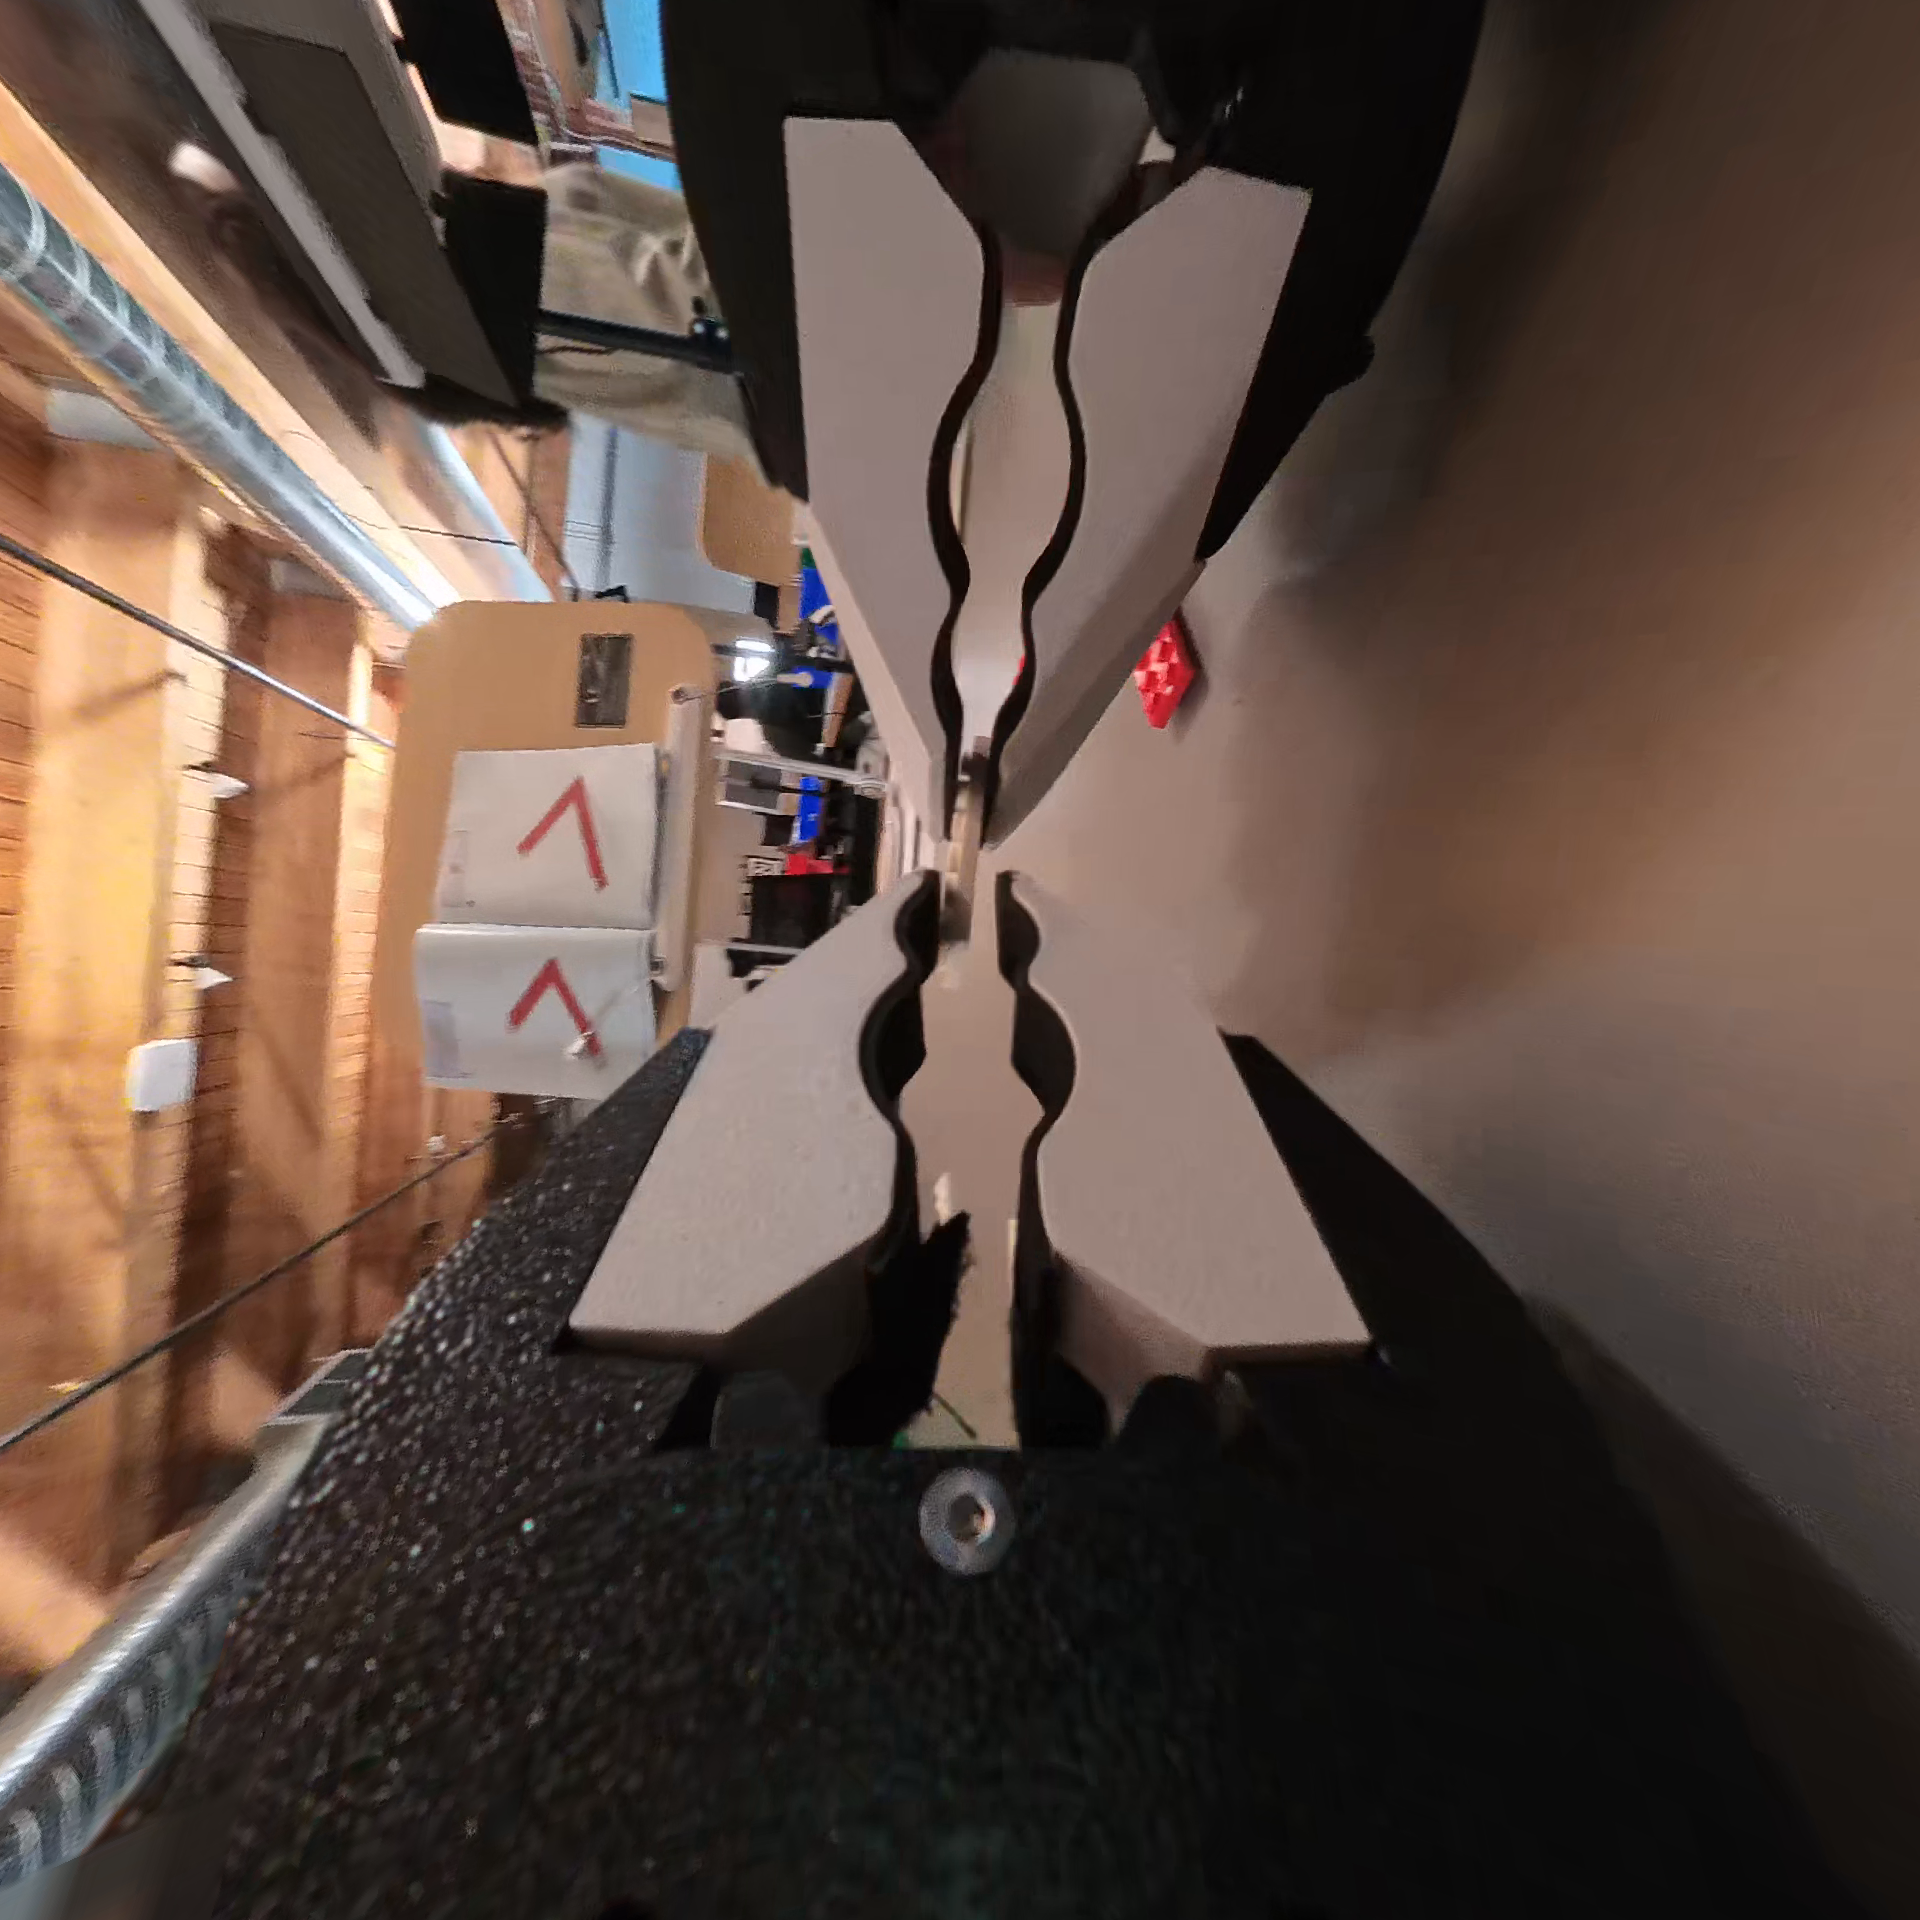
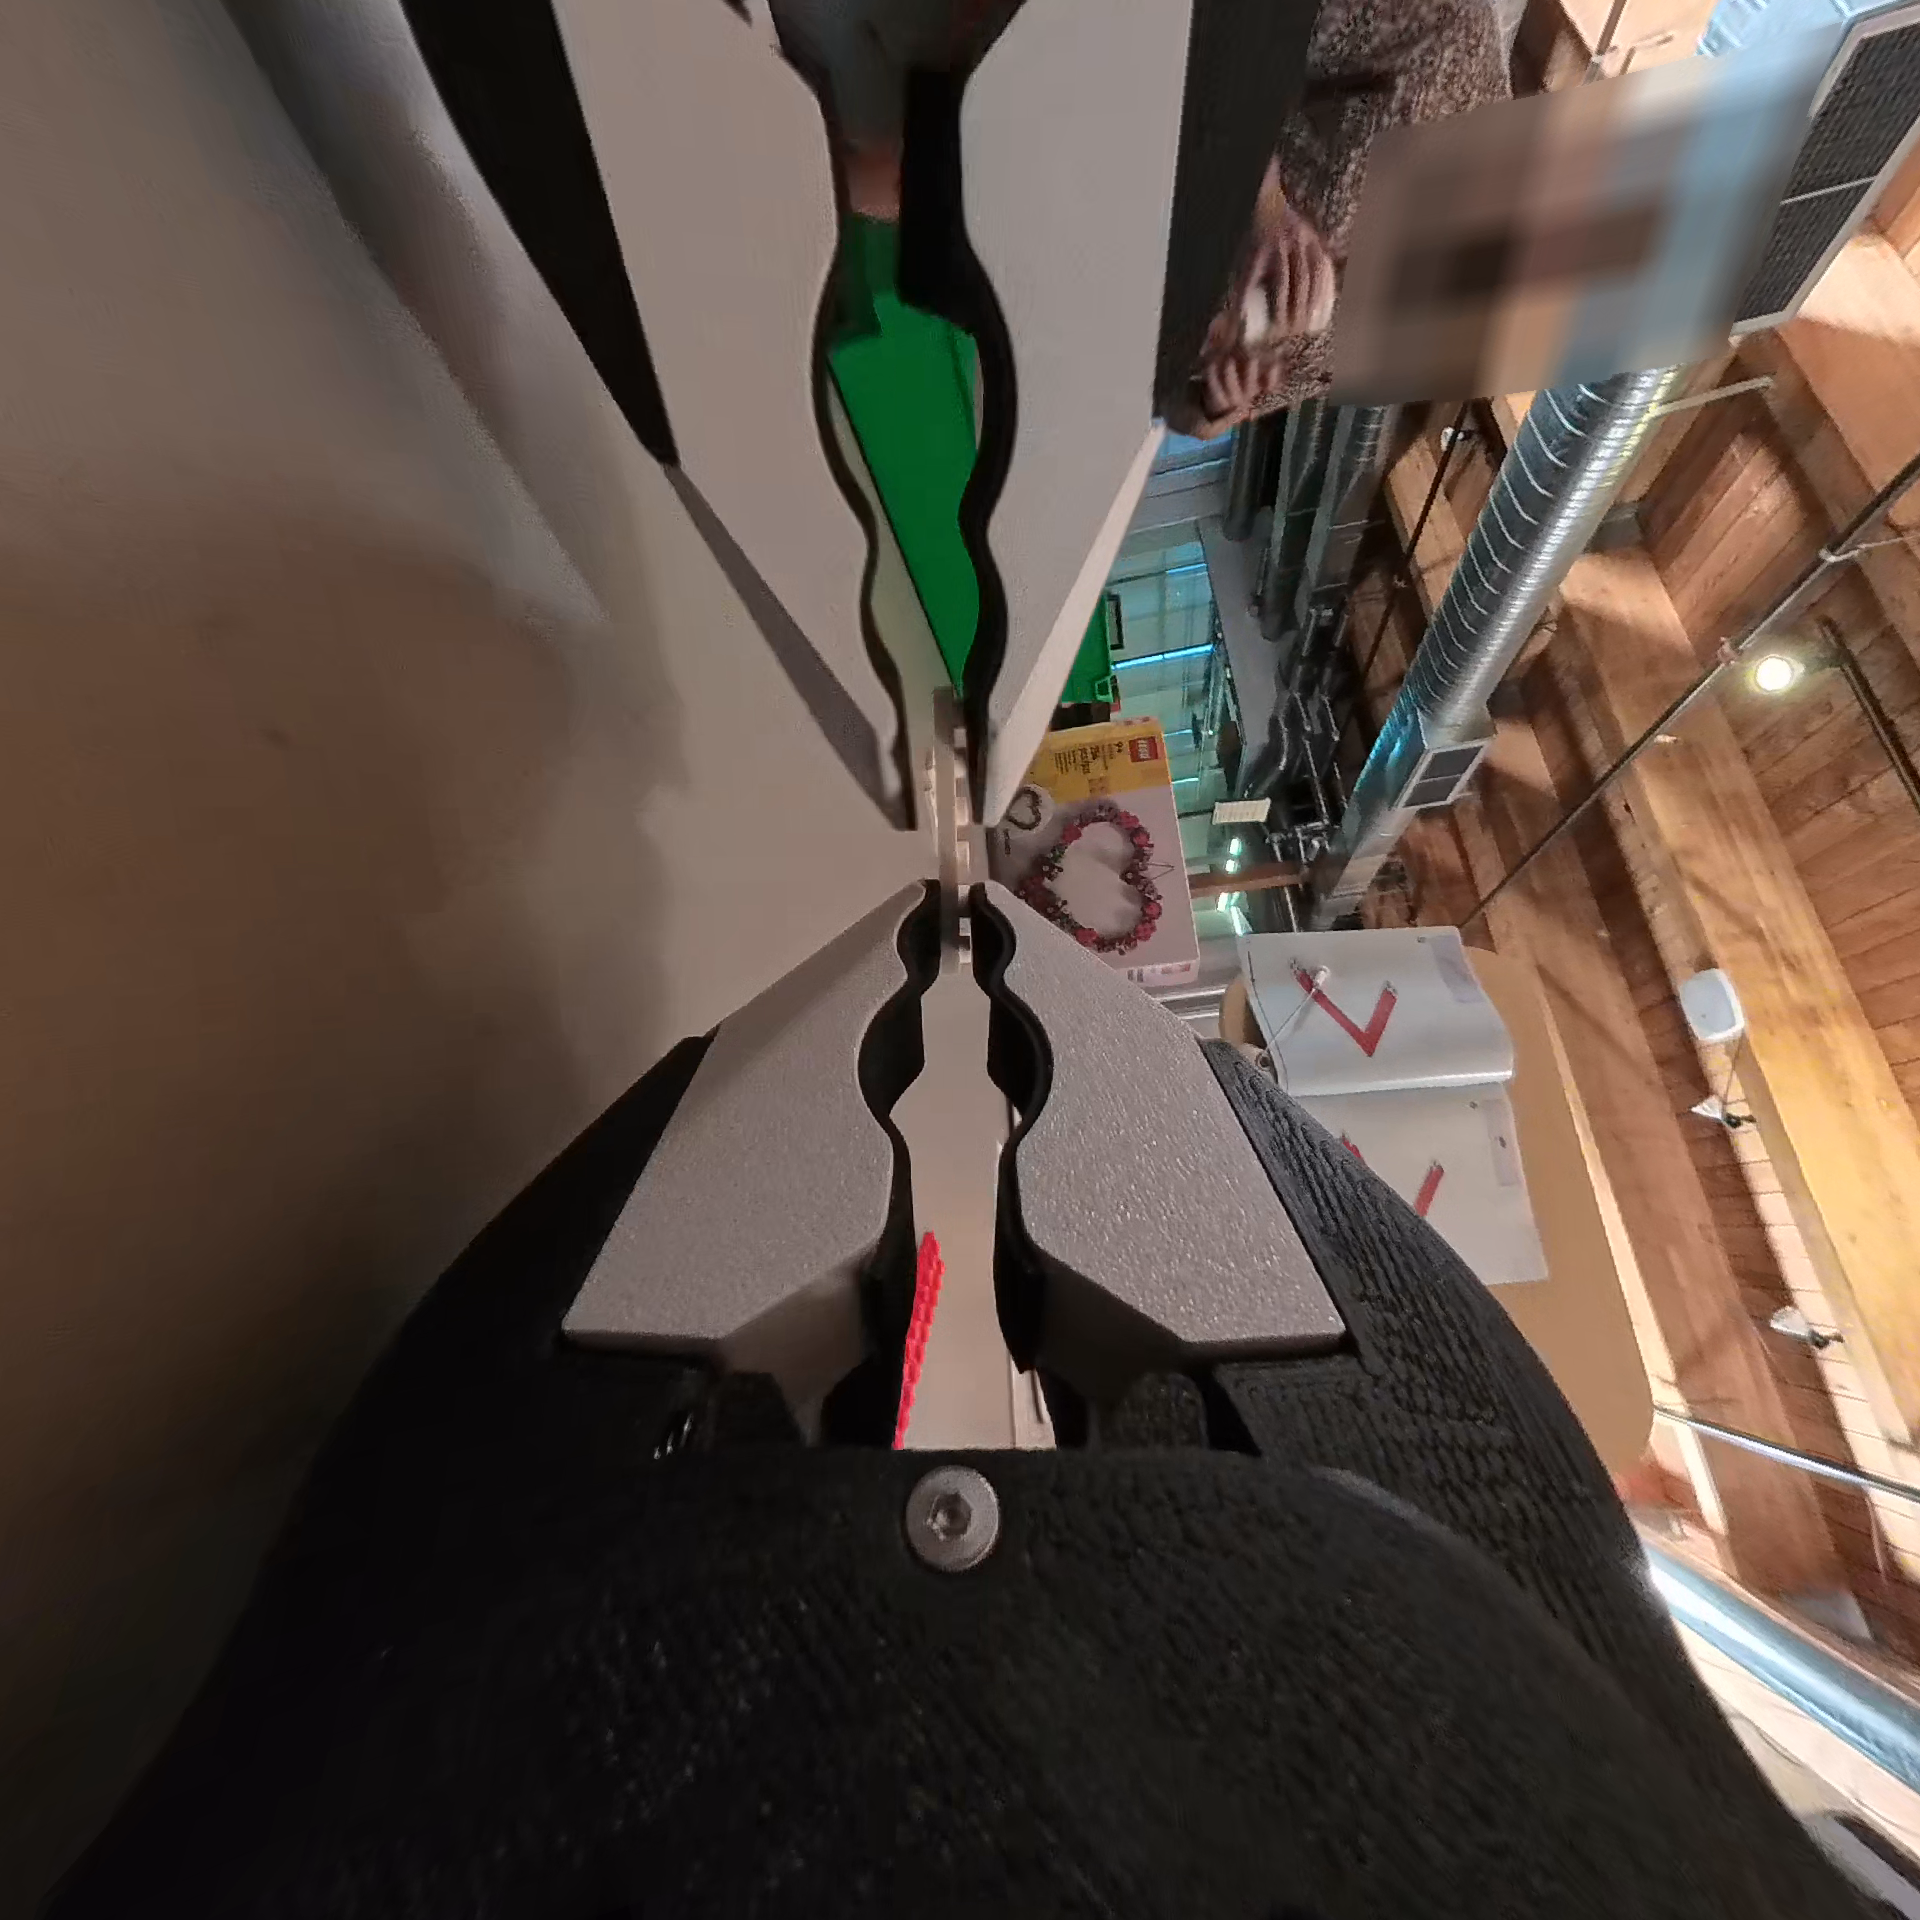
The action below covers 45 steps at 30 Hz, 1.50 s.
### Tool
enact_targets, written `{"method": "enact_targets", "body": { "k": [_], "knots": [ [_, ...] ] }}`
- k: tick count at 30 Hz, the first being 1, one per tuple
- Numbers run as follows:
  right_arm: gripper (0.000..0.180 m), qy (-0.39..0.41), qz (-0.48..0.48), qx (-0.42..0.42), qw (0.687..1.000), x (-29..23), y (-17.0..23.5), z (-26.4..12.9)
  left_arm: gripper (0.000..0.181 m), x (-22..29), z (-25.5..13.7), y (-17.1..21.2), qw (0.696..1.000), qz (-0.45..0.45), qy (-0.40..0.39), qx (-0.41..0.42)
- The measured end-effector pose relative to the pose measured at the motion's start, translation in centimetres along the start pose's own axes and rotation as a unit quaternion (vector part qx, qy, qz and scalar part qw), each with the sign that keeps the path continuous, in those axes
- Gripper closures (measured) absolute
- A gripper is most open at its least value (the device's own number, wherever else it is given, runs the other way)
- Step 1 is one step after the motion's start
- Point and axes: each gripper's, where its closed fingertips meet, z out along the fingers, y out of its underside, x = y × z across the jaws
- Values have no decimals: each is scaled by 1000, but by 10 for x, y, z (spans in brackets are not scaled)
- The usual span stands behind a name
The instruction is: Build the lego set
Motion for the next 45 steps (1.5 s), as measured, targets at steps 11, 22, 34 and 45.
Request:
{"method": "enact_targets", "body": {
  "k": [11,22,34,45],
  "knots": [
    [157,39,40,-36,998,26,30,-13,178,-13,-1,9,998,8,-63,-9],
    [148,92,233,-45,967,60,88,-49,178,-14,-1,24,996,-61,-63,-13],
    [143,-102,197,-23,975,16,75,-28,178,4,11,18,997,-72,-10,22],
    [133,-408,348,-14,844,-14,70,-44,178,18,11,10,997,-50,31,46]
  ]
}}
